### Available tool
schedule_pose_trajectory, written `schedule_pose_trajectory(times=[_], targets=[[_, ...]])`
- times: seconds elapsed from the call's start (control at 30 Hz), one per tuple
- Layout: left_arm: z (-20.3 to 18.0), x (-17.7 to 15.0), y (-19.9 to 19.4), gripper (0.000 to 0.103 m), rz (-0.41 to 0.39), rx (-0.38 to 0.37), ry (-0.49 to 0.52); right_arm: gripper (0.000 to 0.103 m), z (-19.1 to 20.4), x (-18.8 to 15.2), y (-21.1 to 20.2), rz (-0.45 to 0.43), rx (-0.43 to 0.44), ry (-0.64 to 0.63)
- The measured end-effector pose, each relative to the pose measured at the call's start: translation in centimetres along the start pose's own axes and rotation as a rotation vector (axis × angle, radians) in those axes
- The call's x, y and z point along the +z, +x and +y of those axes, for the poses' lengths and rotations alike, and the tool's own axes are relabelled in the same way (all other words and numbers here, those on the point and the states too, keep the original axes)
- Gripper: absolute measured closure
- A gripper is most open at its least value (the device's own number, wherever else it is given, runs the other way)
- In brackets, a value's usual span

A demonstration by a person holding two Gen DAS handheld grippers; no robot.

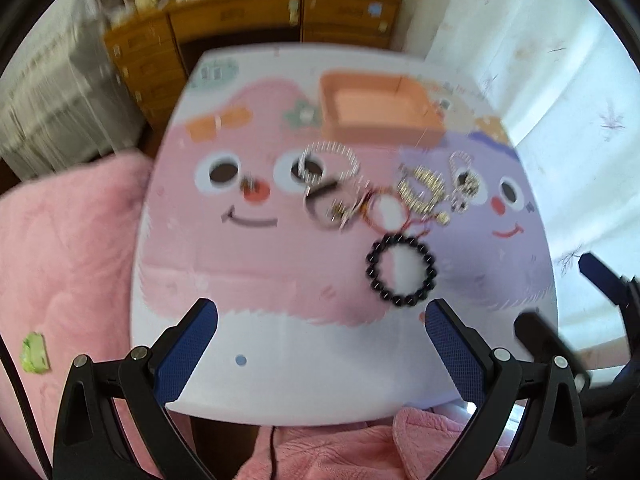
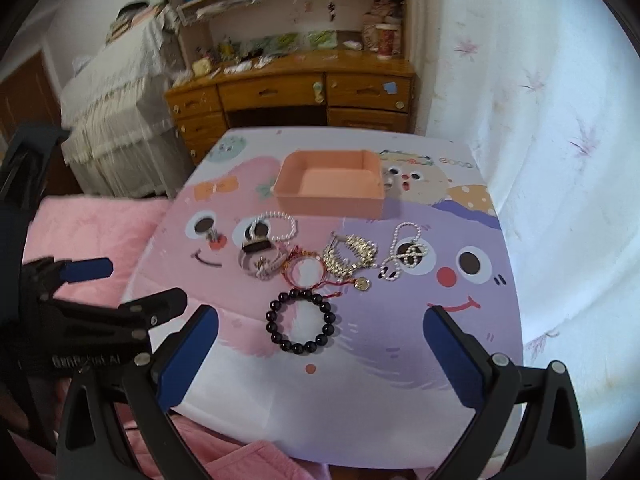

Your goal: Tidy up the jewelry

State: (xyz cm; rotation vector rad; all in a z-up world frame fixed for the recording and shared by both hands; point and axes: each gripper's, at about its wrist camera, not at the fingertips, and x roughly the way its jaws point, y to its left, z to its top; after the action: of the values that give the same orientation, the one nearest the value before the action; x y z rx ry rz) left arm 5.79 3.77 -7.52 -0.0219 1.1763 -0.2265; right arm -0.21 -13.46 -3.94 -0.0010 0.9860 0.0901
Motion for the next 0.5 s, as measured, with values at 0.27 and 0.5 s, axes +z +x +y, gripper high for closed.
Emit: schedule_pose_trajectory(times=[0.27, 0.5], targets=[[5.5, 1.5, 7.6, 0.001, 0.152, 0.090, 0.029, 0.000, 3.4, -1.6, 7.1, 0.122, 0.014, -0.041], [9.3, 4.5, 12.2, 0.007, 0.093, 0.080, 0.069, 0.047, 6.0, -3.1, 14.0, 0.245, -0.051, -0.086]])
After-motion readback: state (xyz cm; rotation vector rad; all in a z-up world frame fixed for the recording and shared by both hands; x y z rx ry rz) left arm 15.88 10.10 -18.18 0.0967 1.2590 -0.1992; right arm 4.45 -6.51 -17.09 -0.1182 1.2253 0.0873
